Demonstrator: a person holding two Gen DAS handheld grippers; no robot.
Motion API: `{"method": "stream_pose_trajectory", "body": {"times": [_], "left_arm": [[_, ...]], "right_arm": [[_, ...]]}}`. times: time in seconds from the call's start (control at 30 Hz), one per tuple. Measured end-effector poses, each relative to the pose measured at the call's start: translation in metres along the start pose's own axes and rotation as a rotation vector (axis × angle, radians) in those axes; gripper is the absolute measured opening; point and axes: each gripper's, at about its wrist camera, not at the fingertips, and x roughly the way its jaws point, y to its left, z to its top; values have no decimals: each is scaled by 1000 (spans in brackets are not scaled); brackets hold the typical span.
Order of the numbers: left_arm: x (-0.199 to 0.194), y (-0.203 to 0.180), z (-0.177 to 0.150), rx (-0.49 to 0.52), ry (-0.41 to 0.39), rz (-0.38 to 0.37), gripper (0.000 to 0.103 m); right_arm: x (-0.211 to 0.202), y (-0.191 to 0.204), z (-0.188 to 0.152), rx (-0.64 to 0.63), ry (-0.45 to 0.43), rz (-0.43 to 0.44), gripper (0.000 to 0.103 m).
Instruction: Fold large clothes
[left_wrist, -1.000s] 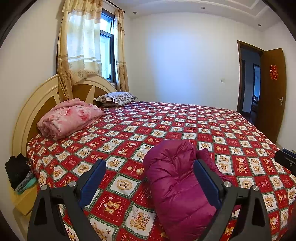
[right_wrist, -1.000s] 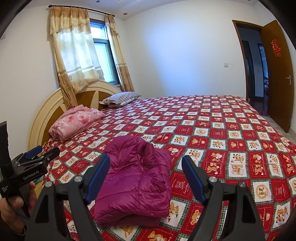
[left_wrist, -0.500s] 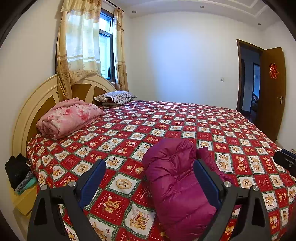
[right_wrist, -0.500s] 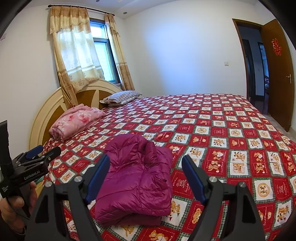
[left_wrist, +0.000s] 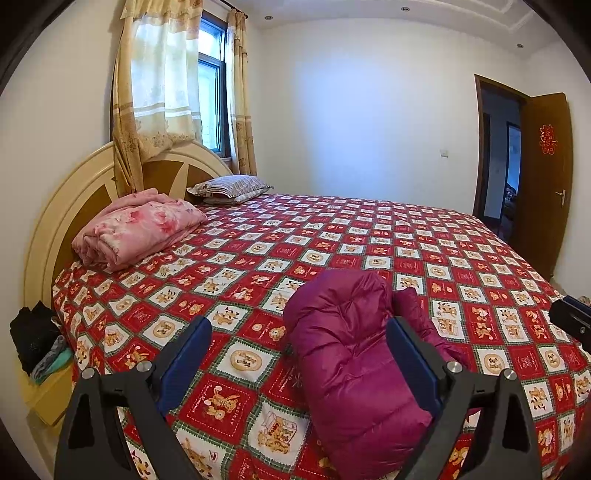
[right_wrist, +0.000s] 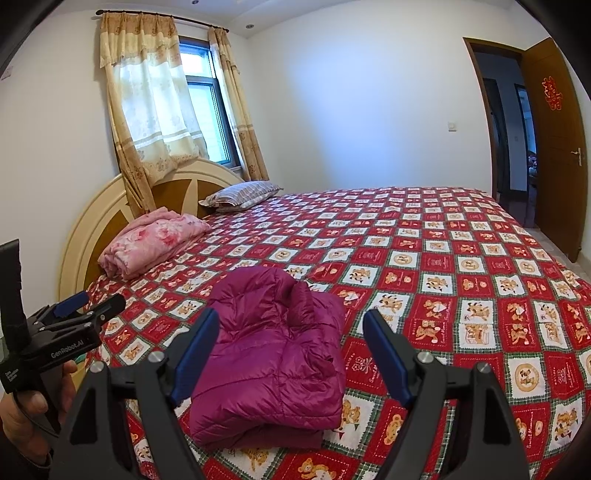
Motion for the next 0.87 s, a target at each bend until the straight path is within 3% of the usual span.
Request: {"method": "stream_pose_trajectory", "body": {"times": [0.87], "left_arm": [[4,-1,-3,23,-5,8,96]], "right_arm": [[1,4,3,-7,-1,6,84]]}}
